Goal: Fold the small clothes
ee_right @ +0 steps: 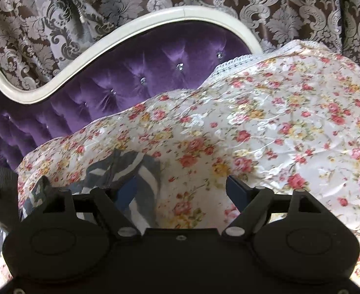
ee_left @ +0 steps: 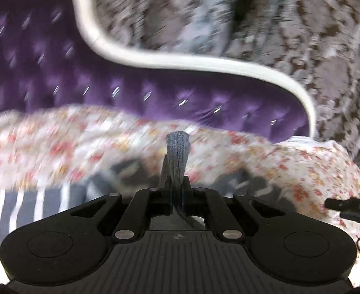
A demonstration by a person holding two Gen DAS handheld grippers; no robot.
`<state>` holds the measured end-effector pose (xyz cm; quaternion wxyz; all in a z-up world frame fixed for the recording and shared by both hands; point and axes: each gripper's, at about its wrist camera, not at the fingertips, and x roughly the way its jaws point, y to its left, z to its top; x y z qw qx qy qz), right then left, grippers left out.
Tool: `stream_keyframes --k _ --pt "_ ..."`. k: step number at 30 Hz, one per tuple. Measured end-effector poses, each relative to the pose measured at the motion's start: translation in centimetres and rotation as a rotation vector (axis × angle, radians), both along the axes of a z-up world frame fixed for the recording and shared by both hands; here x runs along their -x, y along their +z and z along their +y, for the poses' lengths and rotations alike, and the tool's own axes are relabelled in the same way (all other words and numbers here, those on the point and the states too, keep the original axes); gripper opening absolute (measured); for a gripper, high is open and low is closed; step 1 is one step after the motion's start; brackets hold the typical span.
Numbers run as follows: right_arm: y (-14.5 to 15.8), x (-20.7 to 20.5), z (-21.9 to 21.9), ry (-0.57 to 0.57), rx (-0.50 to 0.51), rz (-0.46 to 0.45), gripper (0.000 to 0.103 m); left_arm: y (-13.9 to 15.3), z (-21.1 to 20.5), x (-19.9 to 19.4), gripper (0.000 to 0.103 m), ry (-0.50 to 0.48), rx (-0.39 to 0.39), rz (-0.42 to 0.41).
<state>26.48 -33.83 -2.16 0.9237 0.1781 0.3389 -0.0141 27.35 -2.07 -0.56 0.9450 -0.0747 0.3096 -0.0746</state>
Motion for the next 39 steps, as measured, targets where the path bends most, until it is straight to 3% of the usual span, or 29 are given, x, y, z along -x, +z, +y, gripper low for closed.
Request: stream_keyframes --k 6,8,11,18,27,29,30,31,32,37,39 --pt "-0.4 -0.2 1.1 0.035 0.022 0.021 0.081 -3.8 4.2 0.8 0.009 0.093 0.073 0.107" --pt "-0.5 -0.3 1.4 0.042 0.028 0.025 0.081 -4.4 4.8 1.5 0.022 0.109 0.063 0.120" --pt "-0.6 -0.4 1.8 0.050 0.032 0.028 0.081 -5.2 5.7 2.5 0.024 0.117 0.048 0.143" --pt "-0.9 -0.5 2.3 0.064 0.034 0.039 0.081 -6.2 6.5 4.0 0.034 0.067 0.011 0.180" --pt "-1.1 -0.6 2.9 0.079 0.044 0.048 0.081 -5.9 7.0 2.1 0.053 0.022 0.097 0.191" --pt "-1.1 -0.7 3.0 0.081 0.045 0.049 0.081 -6.1 7.0 1.5 0.049 0.015 0.118 0.203" --pt "-1.1 -0.7 3.0 0.082 0.045 0.050 0.081 -6.0 7.1 1.4 0.040 0.024 0.133 0.195" --pt "-1.1 -0.7 3.0 0.082 0.045 0.050 0.081 -6.0 7.1 1.4 0.014 0.041 0.136 0.182" --pt "-1.1 -0.7 3.1 0.081 0.046 0.050 0.081 -5.8 7.0 1.4 0.009 0.053 0.127 0.174" --pt "-1.2 -0.7 3.2 0.081 0.048 0.049 0.081 -2.7 5.0 1.2 0.009 -0.019 0.068 0.067" --pt "-1.2 -0.7 3.3 0.084 0.050 0.053 0.081 -1.0 4.4 1.7 0.009 -0.062 0.080 0.007"
